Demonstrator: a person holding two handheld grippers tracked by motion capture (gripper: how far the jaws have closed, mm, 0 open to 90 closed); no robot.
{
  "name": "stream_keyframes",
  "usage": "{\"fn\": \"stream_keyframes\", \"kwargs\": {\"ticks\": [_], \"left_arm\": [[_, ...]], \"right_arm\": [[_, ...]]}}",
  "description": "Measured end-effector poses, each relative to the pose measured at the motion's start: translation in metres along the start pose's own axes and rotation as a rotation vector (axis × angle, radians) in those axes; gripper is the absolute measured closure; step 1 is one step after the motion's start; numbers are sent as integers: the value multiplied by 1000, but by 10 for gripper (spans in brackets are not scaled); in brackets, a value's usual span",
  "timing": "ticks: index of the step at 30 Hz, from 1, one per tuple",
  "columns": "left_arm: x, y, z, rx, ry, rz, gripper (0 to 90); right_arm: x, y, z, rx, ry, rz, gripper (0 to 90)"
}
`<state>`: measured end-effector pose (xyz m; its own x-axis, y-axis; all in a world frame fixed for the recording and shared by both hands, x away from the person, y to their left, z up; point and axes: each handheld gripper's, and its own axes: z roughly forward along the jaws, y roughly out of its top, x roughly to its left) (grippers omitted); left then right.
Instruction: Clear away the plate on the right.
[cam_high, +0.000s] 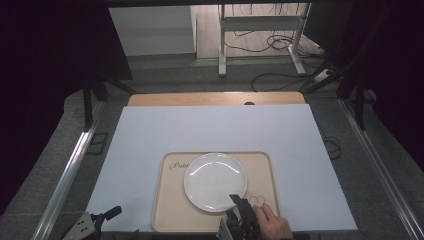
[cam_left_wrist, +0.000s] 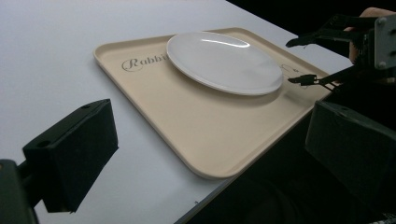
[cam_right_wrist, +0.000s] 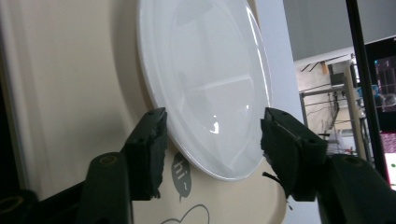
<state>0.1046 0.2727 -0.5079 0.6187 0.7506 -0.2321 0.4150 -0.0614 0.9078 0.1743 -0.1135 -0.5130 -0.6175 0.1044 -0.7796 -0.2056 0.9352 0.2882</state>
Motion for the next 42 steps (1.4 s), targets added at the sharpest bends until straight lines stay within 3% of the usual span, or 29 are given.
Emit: {"fn": "stream_keyframes", "kwargs": {"ticks": [13, 27, 42], "left_arm": [[0, 0, 0, 0, -1, 1, 17], [0, 0, 0, 0, -1, 1, 18], [0, 0, 0, 1, -3, 2, 18]], "right_arm": [[-20, -18, 1, -40, 49, 208, 290], [-33, -28, -2, -69, 121, 308, 185], [-49, -50, -7, -118, 208, 508, 115]]}}
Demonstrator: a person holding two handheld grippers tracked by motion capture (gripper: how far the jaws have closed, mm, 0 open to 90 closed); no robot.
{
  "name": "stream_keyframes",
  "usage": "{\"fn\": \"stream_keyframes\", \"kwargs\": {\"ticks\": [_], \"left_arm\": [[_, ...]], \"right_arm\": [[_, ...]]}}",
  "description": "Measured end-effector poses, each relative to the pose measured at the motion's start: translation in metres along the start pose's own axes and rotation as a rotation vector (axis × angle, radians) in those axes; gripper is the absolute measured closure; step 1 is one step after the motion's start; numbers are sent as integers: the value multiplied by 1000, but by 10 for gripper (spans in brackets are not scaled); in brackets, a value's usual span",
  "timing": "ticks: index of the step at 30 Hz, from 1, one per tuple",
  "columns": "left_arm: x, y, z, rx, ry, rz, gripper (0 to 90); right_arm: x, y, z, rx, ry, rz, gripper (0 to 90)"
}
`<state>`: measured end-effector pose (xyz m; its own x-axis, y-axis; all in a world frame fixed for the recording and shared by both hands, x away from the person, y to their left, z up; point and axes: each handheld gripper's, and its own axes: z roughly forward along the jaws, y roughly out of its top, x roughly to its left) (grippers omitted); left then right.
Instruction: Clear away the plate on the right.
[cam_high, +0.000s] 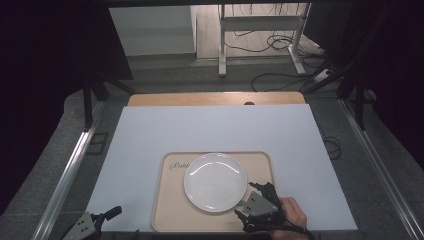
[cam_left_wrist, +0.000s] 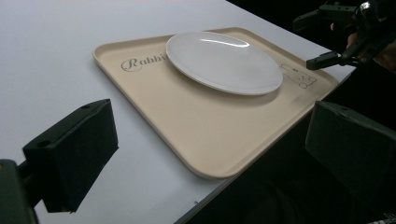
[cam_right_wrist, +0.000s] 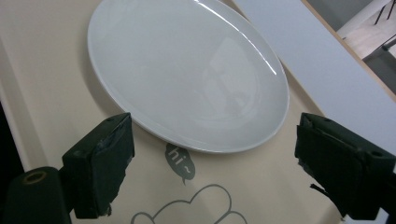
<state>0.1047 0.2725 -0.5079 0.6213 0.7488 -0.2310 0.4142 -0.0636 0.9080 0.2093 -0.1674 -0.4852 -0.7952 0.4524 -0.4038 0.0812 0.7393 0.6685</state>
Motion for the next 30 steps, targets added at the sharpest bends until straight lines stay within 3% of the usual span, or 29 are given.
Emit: {"fn": "stream_keyframes", "kwargs": {"ticks": [16, 30], "left_arm": [[0, 0, 0, 0, 0, 0, 18], [0, 0, 0, 2, -2, 0, 18]], "right_arm": [[-13, -11, -9, -19, 26, 104, 46], [-25, -24, -19, -38, 13, 173, 19]]}}
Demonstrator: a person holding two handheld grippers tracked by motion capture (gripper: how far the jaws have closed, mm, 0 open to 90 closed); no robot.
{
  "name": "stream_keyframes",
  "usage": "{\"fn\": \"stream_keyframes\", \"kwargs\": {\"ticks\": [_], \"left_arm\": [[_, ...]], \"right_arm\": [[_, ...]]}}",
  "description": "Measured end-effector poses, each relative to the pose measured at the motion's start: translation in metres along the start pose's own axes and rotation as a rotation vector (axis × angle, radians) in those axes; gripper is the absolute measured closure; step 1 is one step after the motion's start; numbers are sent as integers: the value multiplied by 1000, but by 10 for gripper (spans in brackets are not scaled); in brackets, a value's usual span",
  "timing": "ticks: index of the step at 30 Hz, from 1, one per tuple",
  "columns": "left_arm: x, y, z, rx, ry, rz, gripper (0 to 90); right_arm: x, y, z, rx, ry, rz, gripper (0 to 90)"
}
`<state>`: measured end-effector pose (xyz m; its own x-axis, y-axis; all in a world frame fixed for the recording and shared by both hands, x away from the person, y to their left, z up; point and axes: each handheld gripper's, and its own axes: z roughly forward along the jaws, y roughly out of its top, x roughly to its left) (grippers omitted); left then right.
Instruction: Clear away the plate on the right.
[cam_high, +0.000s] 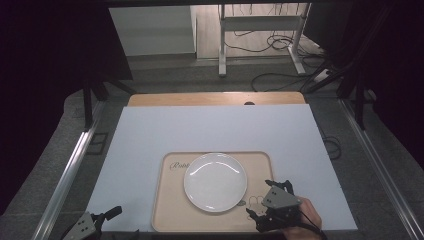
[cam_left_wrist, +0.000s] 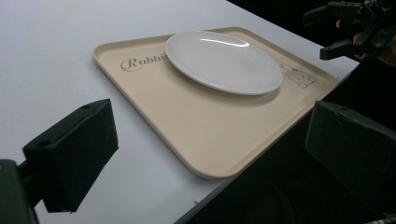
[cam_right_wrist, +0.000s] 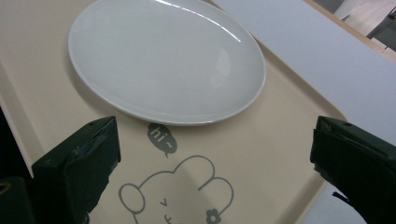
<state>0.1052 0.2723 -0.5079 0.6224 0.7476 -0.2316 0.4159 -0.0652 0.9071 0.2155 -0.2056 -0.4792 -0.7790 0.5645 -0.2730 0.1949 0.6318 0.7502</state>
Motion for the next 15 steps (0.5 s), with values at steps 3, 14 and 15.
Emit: {"fn": "stream_keyframes", "kwargs": {"ticks": [3, 14, 15], "left_arm": [[0, 0, 0, -1, 0, -1, 18], [0, 0, 0, -1, 0, -1, 18], [0, 0, 0, -1, 1, -1, 18]], "right_arm": [[-2, -1, -4, -8, -13, 5, 12], [-10, -8, -18, -45, -26, 69, 2], [-11, -9, -19, -52, -23, 79, 0]]}}
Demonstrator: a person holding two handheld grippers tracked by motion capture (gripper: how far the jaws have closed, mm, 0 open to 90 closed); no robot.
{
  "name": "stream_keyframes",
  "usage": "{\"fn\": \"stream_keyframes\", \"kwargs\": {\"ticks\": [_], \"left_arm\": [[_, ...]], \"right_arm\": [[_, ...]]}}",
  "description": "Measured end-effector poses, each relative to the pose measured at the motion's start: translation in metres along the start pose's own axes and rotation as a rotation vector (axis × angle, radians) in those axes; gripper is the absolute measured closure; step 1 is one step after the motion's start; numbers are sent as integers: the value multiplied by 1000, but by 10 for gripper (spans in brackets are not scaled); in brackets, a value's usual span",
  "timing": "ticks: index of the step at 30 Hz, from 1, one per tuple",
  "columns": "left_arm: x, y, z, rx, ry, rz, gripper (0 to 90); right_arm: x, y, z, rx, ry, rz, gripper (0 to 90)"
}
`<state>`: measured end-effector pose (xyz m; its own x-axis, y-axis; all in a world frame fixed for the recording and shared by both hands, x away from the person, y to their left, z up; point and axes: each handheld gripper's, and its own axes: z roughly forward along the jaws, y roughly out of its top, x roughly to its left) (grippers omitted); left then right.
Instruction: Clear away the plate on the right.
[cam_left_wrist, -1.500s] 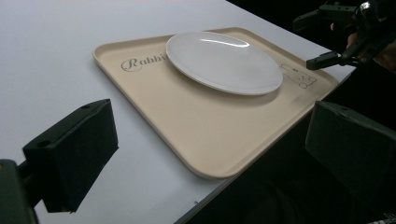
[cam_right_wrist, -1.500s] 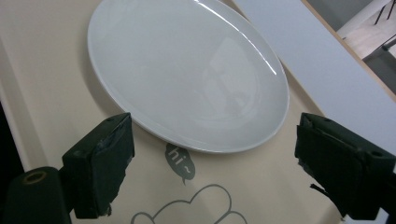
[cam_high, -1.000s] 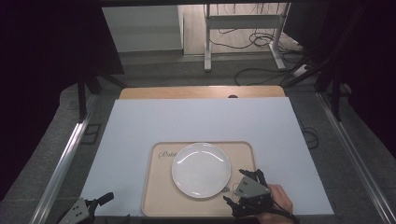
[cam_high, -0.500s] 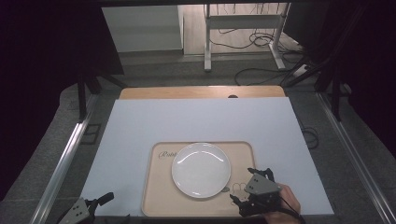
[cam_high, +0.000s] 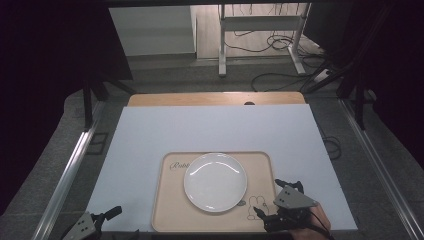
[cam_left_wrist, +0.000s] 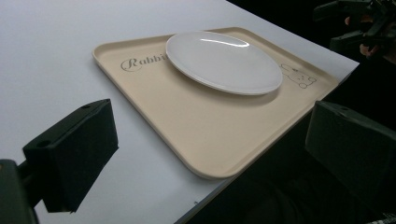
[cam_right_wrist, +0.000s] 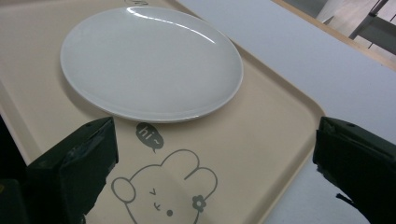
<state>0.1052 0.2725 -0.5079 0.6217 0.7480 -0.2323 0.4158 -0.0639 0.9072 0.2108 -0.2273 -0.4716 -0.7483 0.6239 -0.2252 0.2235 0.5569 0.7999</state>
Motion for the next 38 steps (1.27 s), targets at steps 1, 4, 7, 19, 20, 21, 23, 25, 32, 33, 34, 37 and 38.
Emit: {"fn": "stream_keyframes", "kwargs": {"ticks": [1, 4, 7, 19, 20, 21, 23, 25, 32, 33, 34, 37, 38], "left_arm": [[0, 0, 0, 0, 0, 0, 18], [0, 0, 0, -1, 0, -1, 18], [0, 0, 0, -1, 1, 0, 18], [0, 0, 0, -1, 1, 0, 18], [0, 0, 0, -1, 1, -1, 18], [0, 0, 0, -1, 1, -1, 18], [0, 0, 0, -1, 1, 0, 18], [0, 0, 0, -1, 2, 0, 18], [0, 0, 0, -1, 2, 1, 18], [0, 0, 0, -1, 2, 0, 18], [0, 0, 0, -1, 3, 0, 18], [0, 0, 0, -1, 2, -1, 18], [0, 0, 0, 1, 2, 0, 18]], "right_arm": [[-1, -1, -2, -6, 6, 5, 0], [-4, -3, -6, -26, 14, 32, 0], [-7, -7, -12, -40, 7, 54, 0], [-19, -22, -33, -85, -22, 131, 0], [-20, -23, -35, -86, -25, 135, 0], [-21, -24, -37, -88, -25, 140, 0], [-21, -27, -40, -92, -34, 142, 0], [-22, -30, -44, -95, -42, 145, 0], [-22, -41, -55, -100, -58, 154, 0], [-22, -42, -56, -97, -58, 154, 0], [-21, -44, -56, -93, -58, 156, 0], [-22, -47, -57, -83, -59, 158, 0], [-22, -47, -57, -82, -60, 157, 0]]}}
